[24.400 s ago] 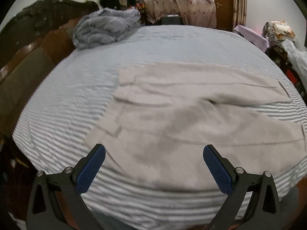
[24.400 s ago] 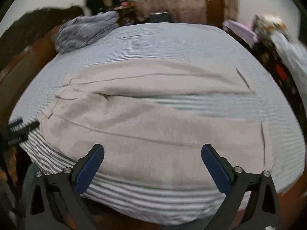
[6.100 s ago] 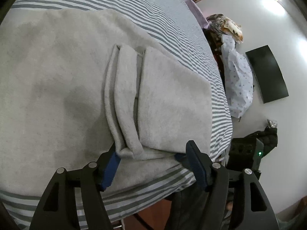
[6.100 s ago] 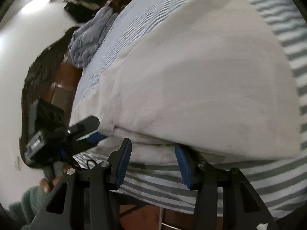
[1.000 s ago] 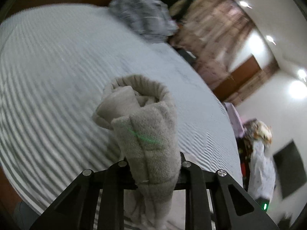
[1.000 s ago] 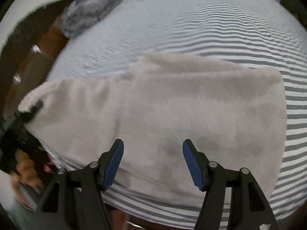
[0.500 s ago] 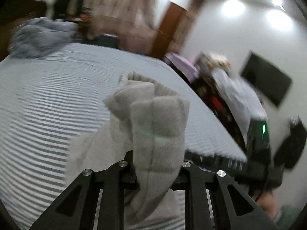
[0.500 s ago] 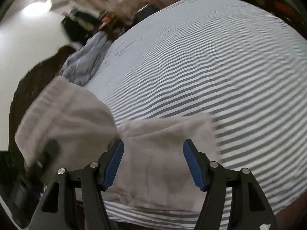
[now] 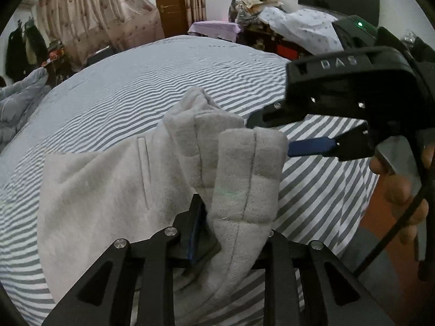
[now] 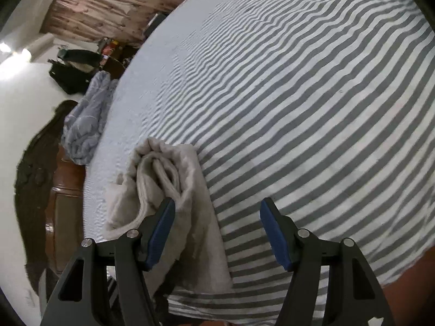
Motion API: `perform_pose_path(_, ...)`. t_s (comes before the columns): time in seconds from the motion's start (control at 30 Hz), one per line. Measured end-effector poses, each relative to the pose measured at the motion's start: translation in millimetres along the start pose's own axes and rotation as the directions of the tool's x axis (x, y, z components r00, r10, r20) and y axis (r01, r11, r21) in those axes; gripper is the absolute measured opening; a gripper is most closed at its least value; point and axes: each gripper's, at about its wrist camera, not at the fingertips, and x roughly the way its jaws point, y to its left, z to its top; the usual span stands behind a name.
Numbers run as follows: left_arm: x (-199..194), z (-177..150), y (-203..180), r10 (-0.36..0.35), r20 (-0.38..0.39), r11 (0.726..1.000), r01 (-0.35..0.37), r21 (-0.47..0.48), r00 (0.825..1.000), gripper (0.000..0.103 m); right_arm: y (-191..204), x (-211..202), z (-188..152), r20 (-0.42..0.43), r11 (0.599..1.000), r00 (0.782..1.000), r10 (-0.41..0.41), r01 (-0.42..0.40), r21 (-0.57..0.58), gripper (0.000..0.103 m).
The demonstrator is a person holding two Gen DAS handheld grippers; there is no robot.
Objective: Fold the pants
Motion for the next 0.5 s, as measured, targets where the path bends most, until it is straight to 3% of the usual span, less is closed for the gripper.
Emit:
perform_pose_path(0.1,-5.2,7.6,5.7,0.008,-0.021,1.000,-0.008,0.012,1.000,0.029,14.6,-0.1,-1.1,0.011,0.999,1.000,0.015,-0.015,-0.045,0.063)
perform_pose_path(0.23,-17.7,11.2,9.7,-0.037,-0.051,0.999,0.038,0.022,0.998,0.035,35.3,-3.0,3.5,0.032,0.996,0.999,-0.003,0.006,-0.091,0.063)
perform_pose_path(0.33,-34.9,3.2,5.3,-0.093,-0.068,0.994,0.097,0.056,0.993,0.047,47.0,-8.0,6.8,0.041,0.994,0.999,0.007,-0.003,-0.111,0.063)
perform_pose_path(0.5,-64.7,3.8,23.2,-0.158,-0.037,0.987,0.158,-0.003,0.987,0.053,61.3,-5.1,5.6,-0.006,0.990,1.000,0.027,-0.027,-0.141,0.063)
